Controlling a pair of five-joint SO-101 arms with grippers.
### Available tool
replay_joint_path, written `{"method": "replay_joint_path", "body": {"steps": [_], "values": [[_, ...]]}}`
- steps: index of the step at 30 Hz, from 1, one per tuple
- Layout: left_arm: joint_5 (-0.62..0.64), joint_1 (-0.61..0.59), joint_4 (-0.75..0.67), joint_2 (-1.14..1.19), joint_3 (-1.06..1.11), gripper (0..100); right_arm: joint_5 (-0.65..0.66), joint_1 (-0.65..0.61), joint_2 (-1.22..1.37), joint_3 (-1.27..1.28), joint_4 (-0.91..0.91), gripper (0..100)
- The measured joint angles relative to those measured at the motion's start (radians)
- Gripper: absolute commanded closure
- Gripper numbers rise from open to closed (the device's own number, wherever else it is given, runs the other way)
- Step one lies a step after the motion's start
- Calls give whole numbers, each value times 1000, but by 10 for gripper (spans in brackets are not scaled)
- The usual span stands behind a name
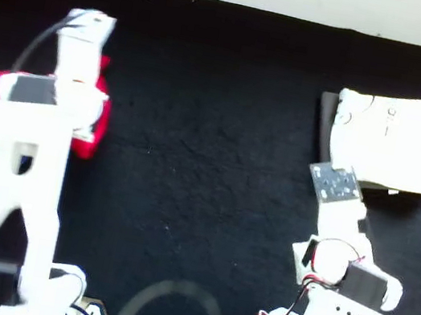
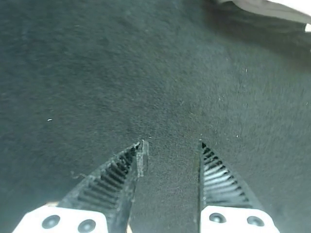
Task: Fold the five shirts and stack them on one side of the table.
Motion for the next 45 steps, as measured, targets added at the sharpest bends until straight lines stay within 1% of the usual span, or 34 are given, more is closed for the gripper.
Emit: {"method": "replay_joint_path", "body": {"steps": [6,11,14,16,18,22,24,28,30,33,37,39,43,45], "values": [[55,301,29,-158,0,991,0,72,-61,114,-38,835],[86,545,29,-230,-18,991,0,86,-94,118,-38,835],[91,661,29,-247,-58,990,0,86,-94,118,-38,835],[91,697,29,-249,-78,989,0,86,-94,118,-38,835],[91,704,29,-249,-86,984,0,86,-94,118,-38,835],[91,689,29,-249,-104,886,0,86,-94,118,-38,835],[87,663,29,-249,-104,845,0,86,-94,118,-38,835],[87,539,29,-238,-31,839,0,86,-94,118,-38,835],[87,436,21,-213,38,838,0,86,-94,118,-38,835],[83,252,-46,-160,166,839,0,86,-94,118,-38,835],[-21,28,-112,-107,296,839,0,75,-94,118,-38,835],[-48,-72,-118,-106,308,839,0,32,-94,118,-38,835],[-58,-267,-121,-106,308,838,-2,-103,-94,118,-38,832],[-71,-365,-121,-106,308,838,-43,-167,-94,118,-38,832]]}}
